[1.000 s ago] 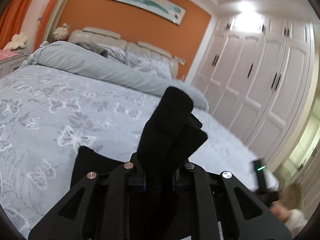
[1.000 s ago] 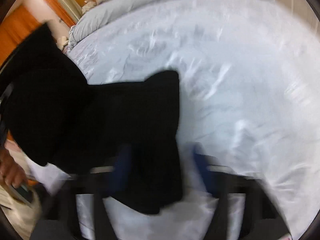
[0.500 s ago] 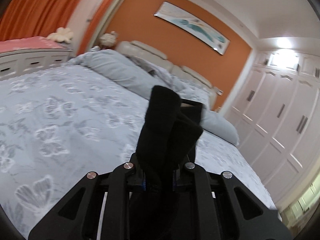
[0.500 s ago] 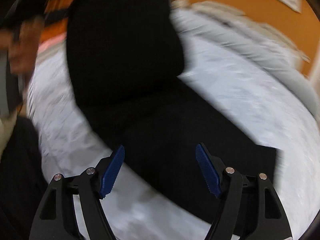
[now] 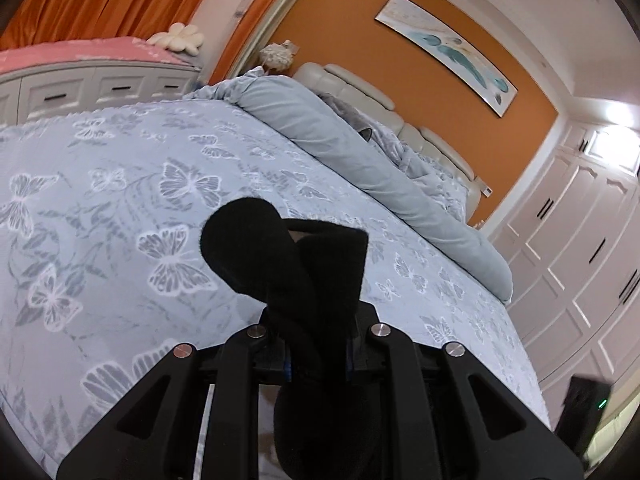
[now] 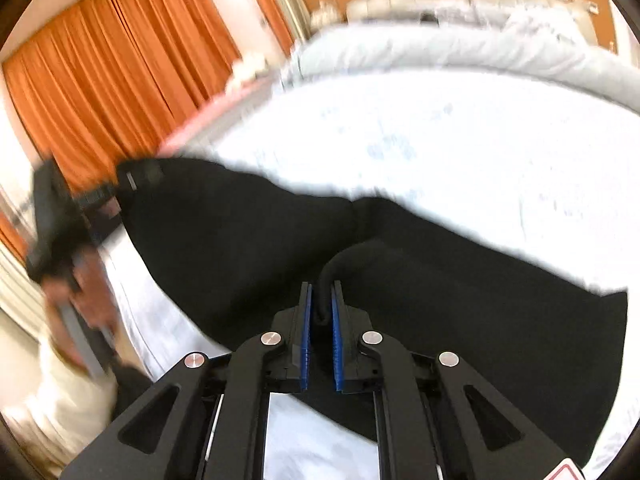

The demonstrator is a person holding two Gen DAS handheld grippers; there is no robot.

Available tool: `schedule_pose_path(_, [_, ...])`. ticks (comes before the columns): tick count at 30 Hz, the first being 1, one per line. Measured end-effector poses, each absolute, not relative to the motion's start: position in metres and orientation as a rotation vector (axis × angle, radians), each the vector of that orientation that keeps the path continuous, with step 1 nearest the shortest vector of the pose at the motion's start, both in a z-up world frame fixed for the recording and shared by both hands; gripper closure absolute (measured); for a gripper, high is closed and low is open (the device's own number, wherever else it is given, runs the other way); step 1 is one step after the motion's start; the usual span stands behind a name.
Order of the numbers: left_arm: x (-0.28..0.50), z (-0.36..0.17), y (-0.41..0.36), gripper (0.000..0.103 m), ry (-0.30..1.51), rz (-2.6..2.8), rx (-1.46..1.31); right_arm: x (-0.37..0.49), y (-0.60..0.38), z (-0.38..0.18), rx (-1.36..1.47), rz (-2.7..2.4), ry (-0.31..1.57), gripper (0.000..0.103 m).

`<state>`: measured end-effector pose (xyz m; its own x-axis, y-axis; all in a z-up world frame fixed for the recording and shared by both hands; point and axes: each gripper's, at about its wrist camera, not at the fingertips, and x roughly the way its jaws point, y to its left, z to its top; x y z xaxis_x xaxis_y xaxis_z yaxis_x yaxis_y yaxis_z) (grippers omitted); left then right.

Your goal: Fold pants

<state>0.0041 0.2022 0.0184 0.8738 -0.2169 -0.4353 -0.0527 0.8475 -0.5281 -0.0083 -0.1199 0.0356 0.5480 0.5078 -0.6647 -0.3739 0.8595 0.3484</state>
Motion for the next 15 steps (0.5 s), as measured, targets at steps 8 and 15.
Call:
schedule_pose_path(8, [0.002, 0.02, 0.202, 0.087, 0.503, -0.107, -0.566, -0.017, -0.056, -0.04, -0.077, 0.53, 0.97, 0.043])
schedule_pose_path(15, [0.001, 0.024, 0.198, 0.087, 0.496, -0.127, -0.549, -0.008, -0.065, -0.048, -0.091, 0.435, 0.946, 0.073])
